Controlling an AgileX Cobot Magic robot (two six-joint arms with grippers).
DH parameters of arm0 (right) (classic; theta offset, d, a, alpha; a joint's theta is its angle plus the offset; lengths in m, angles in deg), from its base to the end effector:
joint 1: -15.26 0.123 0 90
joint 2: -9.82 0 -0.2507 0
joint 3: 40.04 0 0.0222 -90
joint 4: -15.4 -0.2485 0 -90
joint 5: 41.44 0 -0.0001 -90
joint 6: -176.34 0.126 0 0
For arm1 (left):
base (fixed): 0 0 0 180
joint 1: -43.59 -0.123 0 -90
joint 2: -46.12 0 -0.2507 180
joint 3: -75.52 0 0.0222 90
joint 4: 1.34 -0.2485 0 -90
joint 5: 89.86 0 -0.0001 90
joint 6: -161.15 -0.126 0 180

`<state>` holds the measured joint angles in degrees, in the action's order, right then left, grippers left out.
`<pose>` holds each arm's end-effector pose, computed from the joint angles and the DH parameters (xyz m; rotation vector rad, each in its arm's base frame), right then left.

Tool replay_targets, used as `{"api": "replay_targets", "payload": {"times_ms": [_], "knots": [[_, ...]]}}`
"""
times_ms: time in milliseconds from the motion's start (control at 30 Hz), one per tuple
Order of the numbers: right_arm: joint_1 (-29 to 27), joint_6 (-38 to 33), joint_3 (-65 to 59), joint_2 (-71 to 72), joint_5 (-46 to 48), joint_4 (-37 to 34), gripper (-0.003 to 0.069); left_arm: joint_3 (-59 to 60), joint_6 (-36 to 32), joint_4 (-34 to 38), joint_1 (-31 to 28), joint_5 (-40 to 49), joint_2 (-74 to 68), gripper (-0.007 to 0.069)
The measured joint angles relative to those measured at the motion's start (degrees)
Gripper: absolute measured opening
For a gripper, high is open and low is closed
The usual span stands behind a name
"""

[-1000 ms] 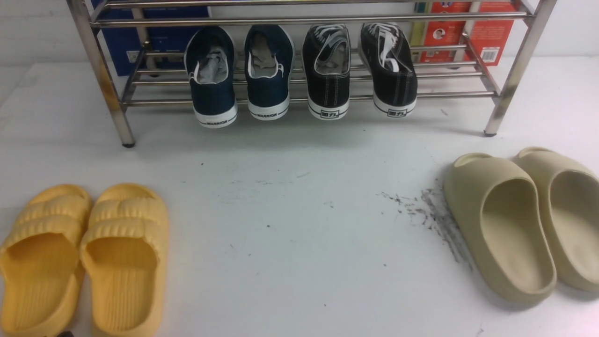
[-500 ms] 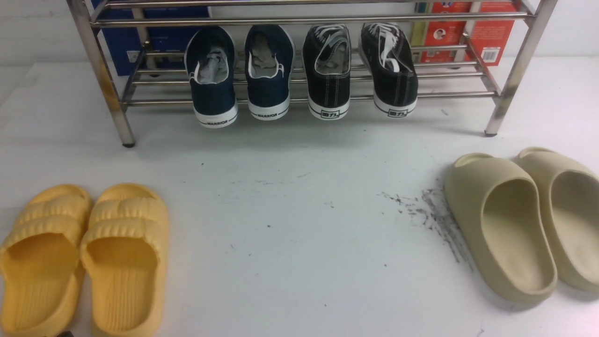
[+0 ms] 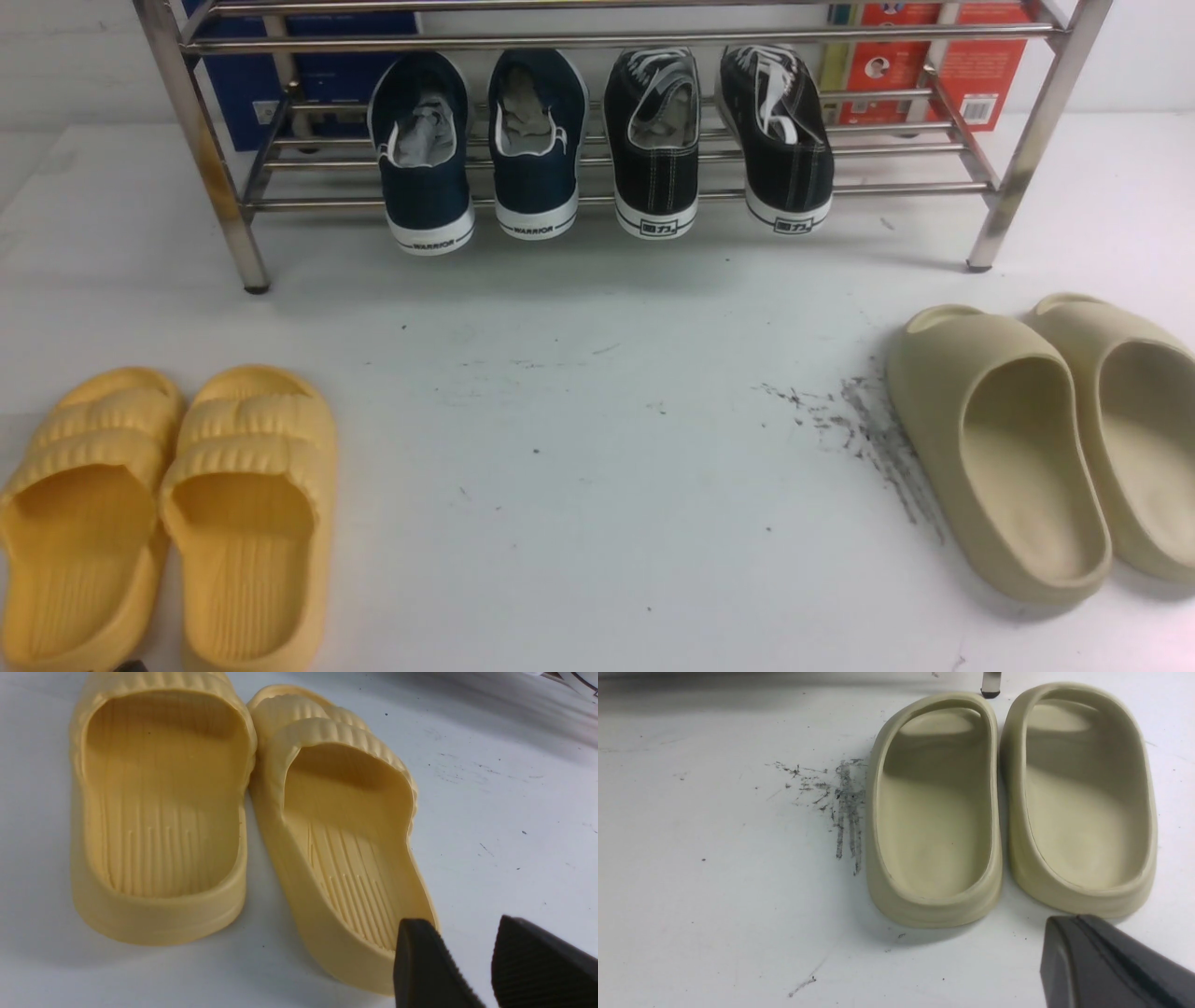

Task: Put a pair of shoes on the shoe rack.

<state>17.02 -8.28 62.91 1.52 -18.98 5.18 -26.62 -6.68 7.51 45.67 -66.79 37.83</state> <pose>0.1174 0.0122 0.1636 0.0037 1.8778 0.1428 0.1169 -0.0119 0.1570 -0.2627 1.8962 -0.3220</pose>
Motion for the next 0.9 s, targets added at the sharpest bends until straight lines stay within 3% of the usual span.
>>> {"api": "replay_targets", "payload": {"times_ms": [900], "knots": [[0.0,0.0,0.0,0.0,0.1,0.0,0.002,0.0,0.0,0.0,0.0,0.0,0.0,0.0239]]}}
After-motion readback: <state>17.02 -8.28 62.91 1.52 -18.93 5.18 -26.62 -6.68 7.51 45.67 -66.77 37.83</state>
